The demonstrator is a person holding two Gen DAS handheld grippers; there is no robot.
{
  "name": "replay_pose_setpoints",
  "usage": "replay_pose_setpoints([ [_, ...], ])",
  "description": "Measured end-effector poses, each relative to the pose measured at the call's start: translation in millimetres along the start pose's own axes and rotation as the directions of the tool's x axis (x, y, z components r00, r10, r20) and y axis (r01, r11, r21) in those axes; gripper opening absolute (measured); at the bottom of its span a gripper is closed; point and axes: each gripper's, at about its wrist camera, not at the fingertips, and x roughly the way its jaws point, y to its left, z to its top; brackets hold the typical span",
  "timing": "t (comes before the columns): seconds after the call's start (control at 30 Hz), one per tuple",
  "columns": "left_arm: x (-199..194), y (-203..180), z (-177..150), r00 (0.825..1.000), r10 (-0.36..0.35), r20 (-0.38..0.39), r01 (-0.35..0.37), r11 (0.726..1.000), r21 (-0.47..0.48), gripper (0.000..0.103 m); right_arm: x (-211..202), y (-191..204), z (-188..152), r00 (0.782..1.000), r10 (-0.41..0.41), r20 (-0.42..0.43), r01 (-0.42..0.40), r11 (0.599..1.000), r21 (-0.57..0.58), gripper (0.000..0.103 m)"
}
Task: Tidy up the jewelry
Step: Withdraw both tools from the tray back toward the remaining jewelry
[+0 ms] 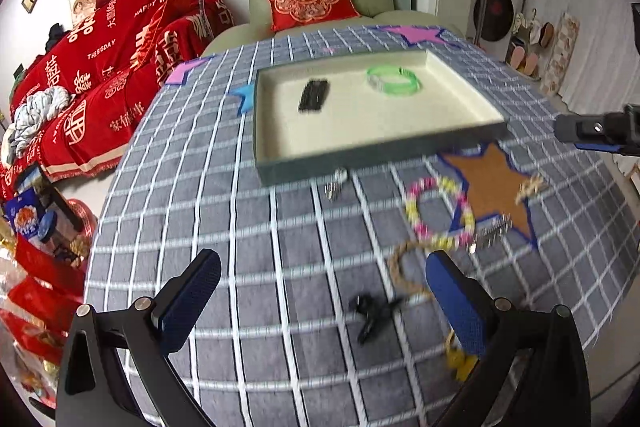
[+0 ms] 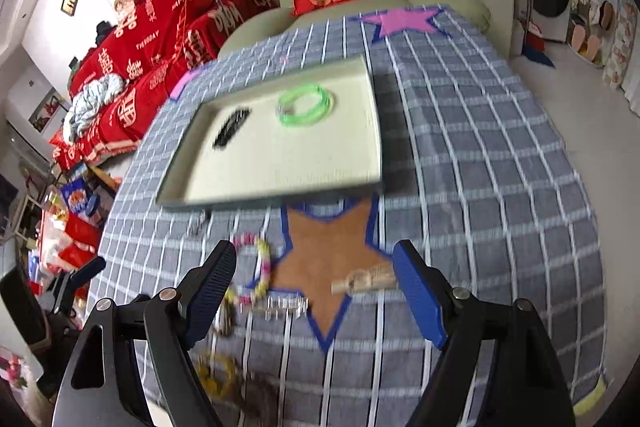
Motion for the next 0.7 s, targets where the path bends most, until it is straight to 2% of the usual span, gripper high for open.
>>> replay_pose_setpoints([
  [0.37,7.7,-1.8,-31.2,1.000,-0.001,-0.023,0.001,1.000,0.006,0.103,-0.1,19.4,-85.6,0.995,-0.035,-0.088,0.027,0.995,-0.099,0.083],
  [0.7,16.4,-3.8,-42.5,0.999,0.004,-0.039,-0.004,1.000,0.014,0.103,6.4,29.1,-118.3,0.992,-0.057,-0.113,0.047,0.995,-0.086,0.083],
])
